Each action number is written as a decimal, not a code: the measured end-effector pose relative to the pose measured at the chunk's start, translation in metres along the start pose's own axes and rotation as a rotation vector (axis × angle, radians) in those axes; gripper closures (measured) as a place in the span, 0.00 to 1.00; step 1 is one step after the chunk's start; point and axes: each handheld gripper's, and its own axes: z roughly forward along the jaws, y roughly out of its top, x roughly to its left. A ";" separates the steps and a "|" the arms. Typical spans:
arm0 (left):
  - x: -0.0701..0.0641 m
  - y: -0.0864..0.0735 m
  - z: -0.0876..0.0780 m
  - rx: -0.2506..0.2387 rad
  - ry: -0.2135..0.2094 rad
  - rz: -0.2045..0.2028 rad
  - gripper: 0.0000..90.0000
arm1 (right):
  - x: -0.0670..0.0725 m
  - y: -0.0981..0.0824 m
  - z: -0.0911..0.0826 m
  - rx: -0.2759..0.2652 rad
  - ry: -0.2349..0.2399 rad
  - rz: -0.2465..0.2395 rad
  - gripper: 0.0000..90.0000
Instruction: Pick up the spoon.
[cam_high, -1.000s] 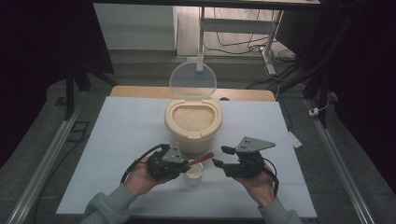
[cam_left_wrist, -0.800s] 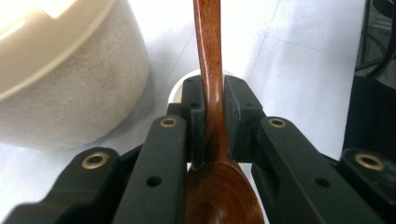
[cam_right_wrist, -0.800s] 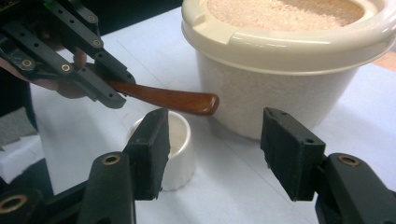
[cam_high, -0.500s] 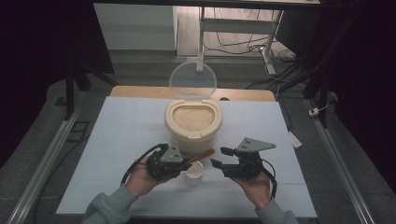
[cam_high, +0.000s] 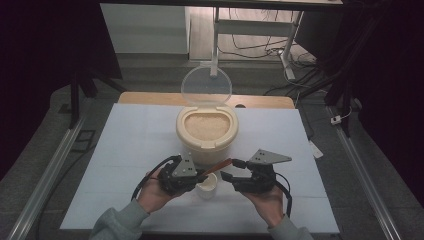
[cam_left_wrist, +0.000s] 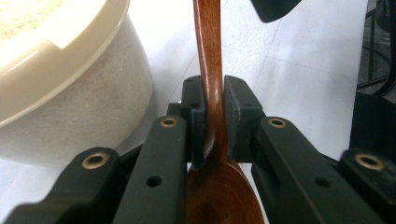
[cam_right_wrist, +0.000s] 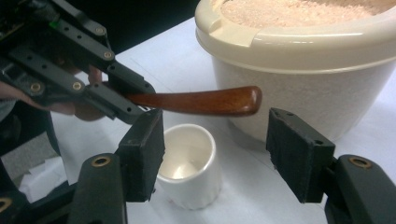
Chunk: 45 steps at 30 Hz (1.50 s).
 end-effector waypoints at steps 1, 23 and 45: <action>-0.001 0.000 0.001 -0.003 0.001 0.001 0.88 | 0.000 0.000 0.001 -0.004 -0.001 0.008 0.41; -0.007 0.001 0.004 -0.002 0.042 0.041 0.88 | -0.006 -0.006 0.006 -0.149 0.054 0.225 0.69; -0.004 -0.003 -0.001 -0.026 0.020 0.010 0.79 | -0.001 0.001 0.002 -0.290 0.248 0.245 0.92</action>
